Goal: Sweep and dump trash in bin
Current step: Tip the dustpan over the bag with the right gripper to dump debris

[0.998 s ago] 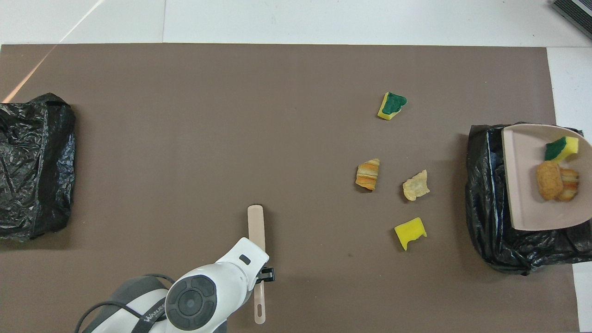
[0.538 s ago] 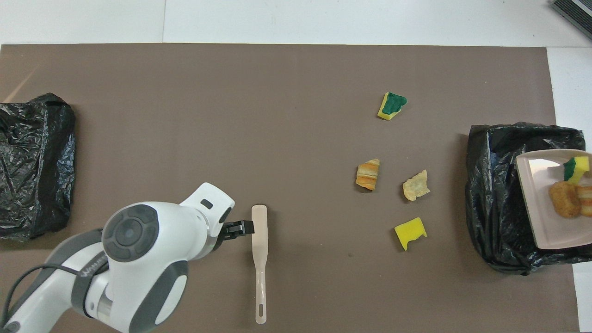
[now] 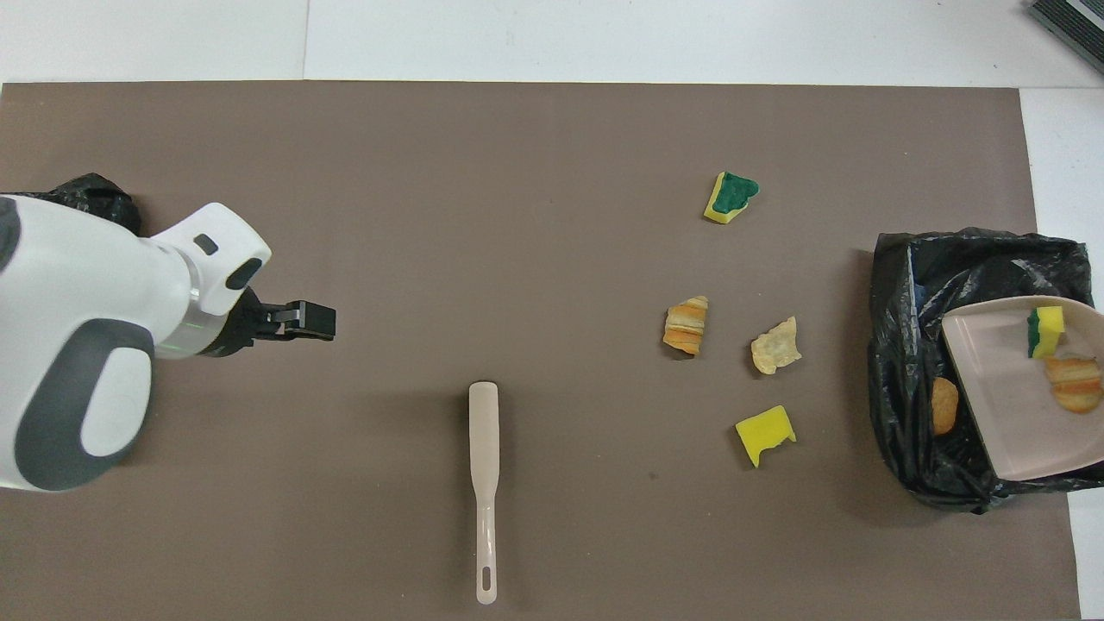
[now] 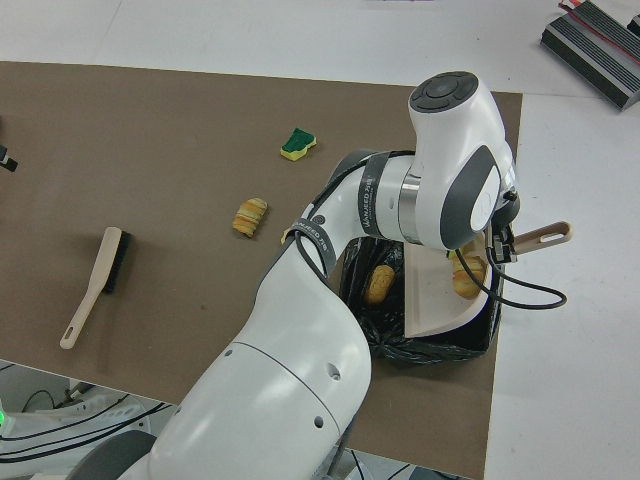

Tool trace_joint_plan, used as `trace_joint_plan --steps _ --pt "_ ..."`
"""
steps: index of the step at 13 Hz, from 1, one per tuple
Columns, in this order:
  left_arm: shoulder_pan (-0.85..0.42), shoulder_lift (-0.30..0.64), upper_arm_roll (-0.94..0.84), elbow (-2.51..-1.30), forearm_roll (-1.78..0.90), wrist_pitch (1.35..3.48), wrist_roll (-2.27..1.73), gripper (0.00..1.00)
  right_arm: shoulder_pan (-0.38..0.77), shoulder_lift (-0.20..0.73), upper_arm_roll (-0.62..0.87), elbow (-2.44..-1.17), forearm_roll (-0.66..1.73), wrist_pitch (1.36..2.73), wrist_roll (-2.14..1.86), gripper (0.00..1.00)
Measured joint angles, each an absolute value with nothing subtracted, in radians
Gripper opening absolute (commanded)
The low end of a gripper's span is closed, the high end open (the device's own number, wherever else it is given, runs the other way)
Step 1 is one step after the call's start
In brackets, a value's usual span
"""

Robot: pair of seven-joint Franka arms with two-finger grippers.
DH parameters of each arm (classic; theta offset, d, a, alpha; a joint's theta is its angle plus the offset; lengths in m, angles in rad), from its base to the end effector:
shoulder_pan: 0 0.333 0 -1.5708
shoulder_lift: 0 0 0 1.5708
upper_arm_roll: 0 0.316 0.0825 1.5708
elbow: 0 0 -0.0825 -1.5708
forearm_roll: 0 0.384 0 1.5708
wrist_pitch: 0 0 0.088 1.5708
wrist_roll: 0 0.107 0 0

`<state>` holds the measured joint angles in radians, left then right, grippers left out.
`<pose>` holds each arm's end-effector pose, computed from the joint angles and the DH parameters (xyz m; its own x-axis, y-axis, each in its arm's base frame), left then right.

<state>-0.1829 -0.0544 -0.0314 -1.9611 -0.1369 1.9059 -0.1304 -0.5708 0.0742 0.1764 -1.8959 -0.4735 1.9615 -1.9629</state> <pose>0.5285 -0.1254 0.4979 0.9990 -0.0400 -0.0202 -0.0371 -0.9914 0.1256 0.5244 -0.2528 0.4679 -0.2051 0.9097 -0.3610 0.9703 0.1407 -0.1967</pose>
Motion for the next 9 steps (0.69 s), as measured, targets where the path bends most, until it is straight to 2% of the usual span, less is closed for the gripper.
trace_joint_plan --steps 4,9 --pt "-0.085 -0.043 -0.030 -1.825 -0.068 1.748 0.002 1.00 -0.497 0.032 0.177 -1.897 -0.558 1.932 -1.954 0.00" --pt "-0.079 -0.045 -0.032 -1.650 -0.009 1.564 0.016 1.00 -0.460 -0.013 0.178 -1.899 -0.629 1.918 -1.952 0.00"
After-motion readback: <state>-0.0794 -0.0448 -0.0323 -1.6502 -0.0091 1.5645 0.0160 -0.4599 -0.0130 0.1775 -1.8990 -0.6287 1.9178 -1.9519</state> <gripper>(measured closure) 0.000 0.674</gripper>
